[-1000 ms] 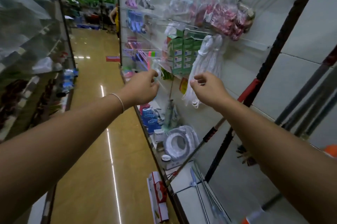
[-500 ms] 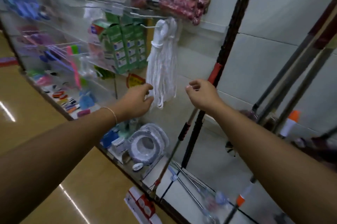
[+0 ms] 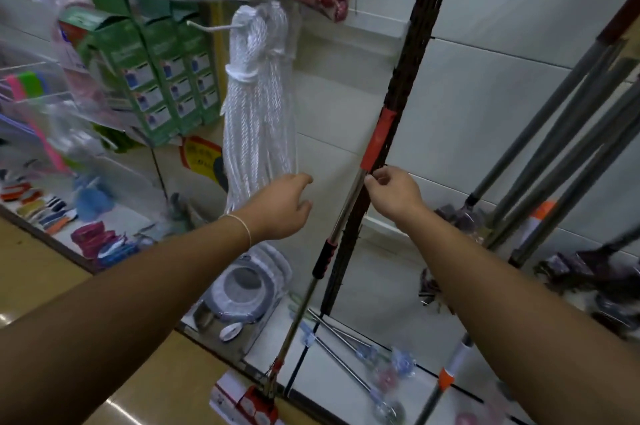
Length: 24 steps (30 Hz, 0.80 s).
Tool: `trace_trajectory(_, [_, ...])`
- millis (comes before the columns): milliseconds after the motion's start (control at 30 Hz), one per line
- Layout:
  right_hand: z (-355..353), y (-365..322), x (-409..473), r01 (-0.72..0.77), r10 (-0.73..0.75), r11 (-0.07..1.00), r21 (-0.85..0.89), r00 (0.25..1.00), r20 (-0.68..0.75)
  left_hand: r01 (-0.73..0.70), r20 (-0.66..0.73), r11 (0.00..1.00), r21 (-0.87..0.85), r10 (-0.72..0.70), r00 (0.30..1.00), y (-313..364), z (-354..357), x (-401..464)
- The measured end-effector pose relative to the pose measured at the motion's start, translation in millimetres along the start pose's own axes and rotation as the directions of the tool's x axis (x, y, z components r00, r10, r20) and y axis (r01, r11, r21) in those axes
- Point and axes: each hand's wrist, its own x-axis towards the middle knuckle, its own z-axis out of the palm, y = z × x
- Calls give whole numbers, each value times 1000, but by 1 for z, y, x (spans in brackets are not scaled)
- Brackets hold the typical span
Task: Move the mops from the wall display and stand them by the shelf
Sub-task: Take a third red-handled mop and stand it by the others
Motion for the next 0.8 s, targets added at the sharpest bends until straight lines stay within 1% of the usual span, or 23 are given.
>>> trace_trajectory(233, [17,20,61,-96,95,995,24,995,22,12,40,1000,19,-13,999,-24,24,55])
trace_trajectory(400, [24,22,98,-135,136,990,37,991,-13,-37,79,999,0,37,996,-37,41,92])
trace_trajectory(467, [27,22,111,-149,151,985,87,988,-19,-48,76,999,-16,49,996,-41,47,106])
trace_trajectory(533, [32,19,119,-181,182,970,162,983,10,-49,85,998,-36,52,995,-43,54,112])
trace_trajectory(700, [41,13,130,-215,232,903,372,973,1,-76,170,994,-76,88,981,-50,68,119])
trace_trajectory(800, [49,12,127,-193,228,902,387,973,-46,-93,194,992,-87,108,975,-57,70,121])
